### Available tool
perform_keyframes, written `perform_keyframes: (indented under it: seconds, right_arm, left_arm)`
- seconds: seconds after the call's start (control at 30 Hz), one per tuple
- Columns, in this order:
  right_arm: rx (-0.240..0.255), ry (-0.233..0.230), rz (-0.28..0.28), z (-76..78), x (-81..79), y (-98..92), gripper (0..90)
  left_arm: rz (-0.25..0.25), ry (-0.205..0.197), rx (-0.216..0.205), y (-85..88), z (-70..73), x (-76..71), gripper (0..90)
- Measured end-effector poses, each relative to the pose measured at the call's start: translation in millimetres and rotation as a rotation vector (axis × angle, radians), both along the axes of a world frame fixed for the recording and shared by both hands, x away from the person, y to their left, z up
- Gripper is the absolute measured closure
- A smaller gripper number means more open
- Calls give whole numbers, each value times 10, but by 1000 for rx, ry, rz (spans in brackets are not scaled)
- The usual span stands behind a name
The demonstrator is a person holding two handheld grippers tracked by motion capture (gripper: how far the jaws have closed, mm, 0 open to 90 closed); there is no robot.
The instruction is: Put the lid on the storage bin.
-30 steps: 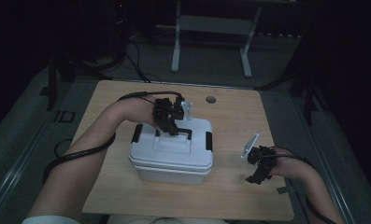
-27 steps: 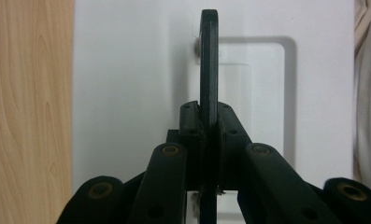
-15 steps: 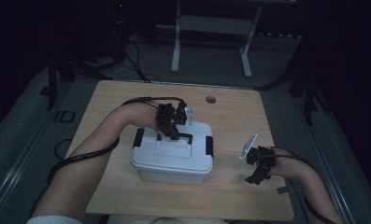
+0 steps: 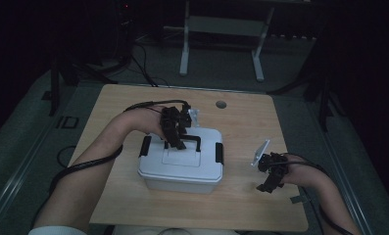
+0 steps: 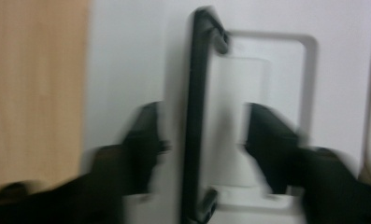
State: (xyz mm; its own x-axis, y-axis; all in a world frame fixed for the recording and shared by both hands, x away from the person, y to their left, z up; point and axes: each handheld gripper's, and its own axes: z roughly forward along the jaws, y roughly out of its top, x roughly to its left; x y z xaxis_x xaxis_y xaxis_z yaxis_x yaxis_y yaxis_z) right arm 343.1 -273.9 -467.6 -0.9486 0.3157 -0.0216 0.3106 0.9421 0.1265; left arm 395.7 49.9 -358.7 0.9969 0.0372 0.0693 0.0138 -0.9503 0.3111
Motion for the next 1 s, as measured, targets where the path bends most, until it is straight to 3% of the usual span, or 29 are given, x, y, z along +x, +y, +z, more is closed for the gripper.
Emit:
perform_keyframes:
  seconds: [0.03, 0.07, 0.1, 0.27, 0.43, 0.63, 1.0]
  right_arm:
    - [-1, 0, -1, 3, -1, 0, 153]
    - [-2, 1, -3, 9, 0, -1, 153]
    - [-2, -1, -3, 13, 5, -4, 153]
    - [2, 0, -5, 33, 13, -14, 153]
    - [-2, -1, 1, 38, 9, -24, 153]
    - [-2, 1, -3, 33, -2, -33, 153]
    - [-1, -10, 3, 63, 0, -11, 153]
  left_arm:
    - [22, 7, -6, 23, 16, 13, 308]
    - [20, 13, -5, 41, 19, 14, 188]
    - [17, 5, -3, 63, 23, 10, 148]
    - [28, 19, -14, 213, 36, -10, 135]
    - [64, -10, 12, 397, 13, -10, 99]
    - [108, 6, 9, 700, -12, -45, 92]
    - [217, -5, 11, 1305, 1, -190, 75]
